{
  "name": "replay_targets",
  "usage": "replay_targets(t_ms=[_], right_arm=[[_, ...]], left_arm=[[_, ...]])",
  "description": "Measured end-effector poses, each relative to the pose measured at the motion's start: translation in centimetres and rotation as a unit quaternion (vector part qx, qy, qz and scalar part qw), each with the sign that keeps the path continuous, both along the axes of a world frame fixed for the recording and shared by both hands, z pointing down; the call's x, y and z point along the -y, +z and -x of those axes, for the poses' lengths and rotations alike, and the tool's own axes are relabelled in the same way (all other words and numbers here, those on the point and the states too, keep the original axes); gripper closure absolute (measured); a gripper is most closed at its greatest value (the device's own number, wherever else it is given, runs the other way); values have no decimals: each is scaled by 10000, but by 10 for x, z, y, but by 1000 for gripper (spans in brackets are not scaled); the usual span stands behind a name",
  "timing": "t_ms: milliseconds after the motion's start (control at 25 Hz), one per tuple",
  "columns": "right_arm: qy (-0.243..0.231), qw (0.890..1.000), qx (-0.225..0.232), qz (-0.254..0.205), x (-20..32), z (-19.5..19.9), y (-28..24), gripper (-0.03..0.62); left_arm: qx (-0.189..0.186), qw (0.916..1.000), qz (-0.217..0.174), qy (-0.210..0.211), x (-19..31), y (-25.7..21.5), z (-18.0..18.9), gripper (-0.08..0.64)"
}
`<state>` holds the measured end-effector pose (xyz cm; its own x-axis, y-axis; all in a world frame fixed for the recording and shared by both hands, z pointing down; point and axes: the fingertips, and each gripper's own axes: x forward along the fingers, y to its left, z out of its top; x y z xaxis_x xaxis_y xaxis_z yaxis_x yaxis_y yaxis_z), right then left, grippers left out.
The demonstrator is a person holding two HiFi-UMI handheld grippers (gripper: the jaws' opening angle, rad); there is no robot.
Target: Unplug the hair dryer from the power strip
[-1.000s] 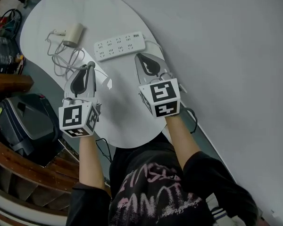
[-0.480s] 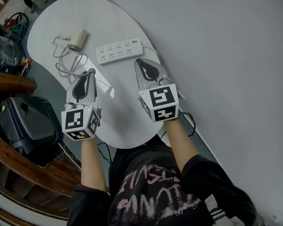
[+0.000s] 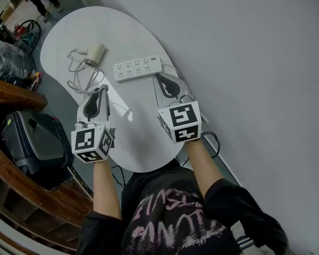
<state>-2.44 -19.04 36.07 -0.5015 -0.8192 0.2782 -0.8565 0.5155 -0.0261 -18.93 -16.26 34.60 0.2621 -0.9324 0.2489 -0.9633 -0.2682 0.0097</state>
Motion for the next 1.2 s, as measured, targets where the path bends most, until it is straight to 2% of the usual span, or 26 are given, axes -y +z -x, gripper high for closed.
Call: replay_targets(t_ms=[1200], right_arm=[[-459, 9961, 128, -745, -41, -14, -72, 574]], left_arm=[[128, 9960, -773, -440, -62, -66, -14, 491]])
